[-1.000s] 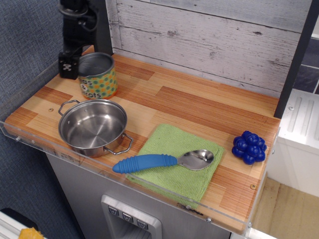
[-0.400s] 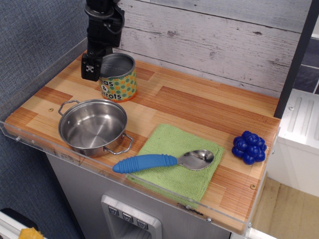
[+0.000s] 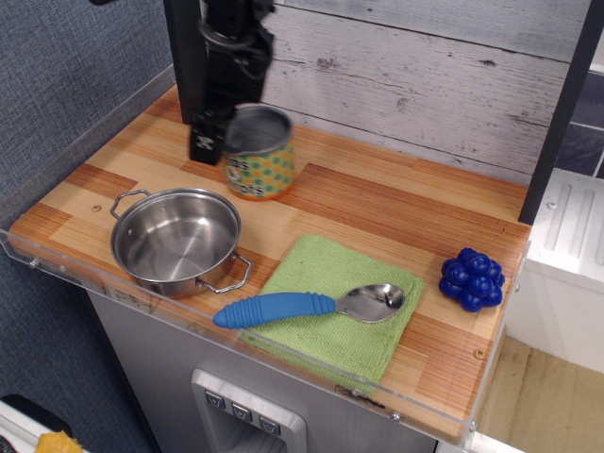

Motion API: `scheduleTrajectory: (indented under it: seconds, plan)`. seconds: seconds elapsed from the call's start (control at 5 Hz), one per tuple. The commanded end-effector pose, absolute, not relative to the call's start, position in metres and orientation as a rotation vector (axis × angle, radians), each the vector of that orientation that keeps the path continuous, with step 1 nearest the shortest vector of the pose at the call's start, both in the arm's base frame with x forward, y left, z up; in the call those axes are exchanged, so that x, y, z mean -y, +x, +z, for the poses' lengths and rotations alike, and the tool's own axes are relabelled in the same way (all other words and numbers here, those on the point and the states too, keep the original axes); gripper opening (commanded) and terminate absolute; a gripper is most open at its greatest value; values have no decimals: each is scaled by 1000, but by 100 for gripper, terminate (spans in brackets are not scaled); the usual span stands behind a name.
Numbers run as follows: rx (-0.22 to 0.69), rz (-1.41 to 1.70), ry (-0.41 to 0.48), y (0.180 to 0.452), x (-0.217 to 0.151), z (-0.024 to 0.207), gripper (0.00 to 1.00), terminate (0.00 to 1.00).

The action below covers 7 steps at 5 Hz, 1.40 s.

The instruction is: Move the can behind the green towel.

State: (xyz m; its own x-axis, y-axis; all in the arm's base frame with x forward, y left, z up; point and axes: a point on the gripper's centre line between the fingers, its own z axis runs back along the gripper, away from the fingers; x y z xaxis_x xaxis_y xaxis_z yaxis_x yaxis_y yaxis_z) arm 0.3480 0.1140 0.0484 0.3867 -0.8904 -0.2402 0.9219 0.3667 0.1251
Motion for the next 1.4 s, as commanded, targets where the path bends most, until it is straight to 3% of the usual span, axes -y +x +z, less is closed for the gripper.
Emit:
scheduleTrajectory:
  seconds: [0.0, 0.8, 1.0, 1.2]
  plan:
    - [-88, -1219, 279, 355, -75, 71, 100, 0]
    - [-11, -1230, 285, 364, -11, 70, 100, 0]
    - [-4, -1201, 259, 365, -2, 70, 100, 0]
    - [-19, -1129, 298, 360, -7, 70, 100, 0]
